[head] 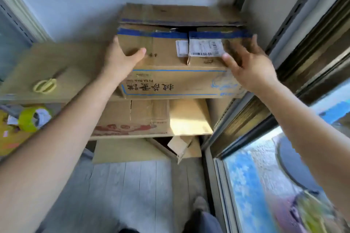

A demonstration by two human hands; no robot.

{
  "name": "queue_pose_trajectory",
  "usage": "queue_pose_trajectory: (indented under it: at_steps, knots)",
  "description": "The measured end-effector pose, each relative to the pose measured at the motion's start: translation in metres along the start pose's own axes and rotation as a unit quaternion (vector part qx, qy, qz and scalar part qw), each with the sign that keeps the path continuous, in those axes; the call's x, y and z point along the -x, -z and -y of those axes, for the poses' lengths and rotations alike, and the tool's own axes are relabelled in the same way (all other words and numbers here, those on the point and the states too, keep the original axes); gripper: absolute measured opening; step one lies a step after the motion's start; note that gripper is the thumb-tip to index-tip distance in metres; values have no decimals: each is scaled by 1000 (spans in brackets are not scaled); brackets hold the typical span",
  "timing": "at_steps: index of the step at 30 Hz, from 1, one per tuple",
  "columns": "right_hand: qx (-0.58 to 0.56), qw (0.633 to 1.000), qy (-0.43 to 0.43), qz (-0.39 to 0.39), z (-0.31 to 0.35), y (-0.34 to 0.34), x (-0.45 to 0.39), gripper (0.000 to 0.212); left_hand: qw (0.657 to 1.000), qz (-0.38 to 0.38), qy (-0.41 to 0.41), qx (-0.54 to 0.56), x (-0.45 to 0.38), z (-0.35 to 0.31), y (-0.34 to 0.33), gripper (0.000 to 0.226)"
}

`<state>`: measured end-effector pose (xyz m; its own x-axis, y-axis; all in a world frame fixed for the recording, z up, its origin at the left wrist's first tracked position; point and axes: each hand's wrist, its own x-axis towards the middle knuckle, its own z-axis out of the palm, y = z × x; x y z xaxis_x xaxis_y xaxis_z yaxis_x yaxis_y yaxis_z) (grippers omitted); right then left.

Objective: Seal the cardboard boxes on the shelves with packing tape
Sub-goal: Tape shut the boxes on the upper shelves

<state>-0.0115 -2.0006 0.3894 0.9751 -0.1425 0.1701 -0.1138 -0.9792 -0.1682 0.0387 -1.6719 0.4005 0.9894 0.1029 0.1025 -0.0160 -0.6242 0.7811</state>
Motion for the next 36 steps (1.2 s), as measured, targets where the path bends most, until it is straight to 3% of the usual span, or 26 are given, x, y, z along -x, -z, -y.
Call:
queue_pose_trajectory:
  at_steps: [2,6,10,13,18,36]
  knots:
    - [16,998,-52,8,14,12,-2,81,999,-29,29,21,7,-10,2,63]
    - [62,998,-23,7,26,22,0,75,995,-7,96,-28,11,-21,10,65]
    - [79,997,14,-7,18,22,-2,69,975,35,157,-153,20,-25,5,88]
    - [80,996,37,15,18,17,-4,68,953,16,148,-263,29,-25,2,91]
    - [61,990,73,105,10,9,-14,69,941,5,127,-312,29,-24,-1,94]
    - [64,988,75,122,10,13,-11,68,937,31,116,-329,30,-24,1,99]
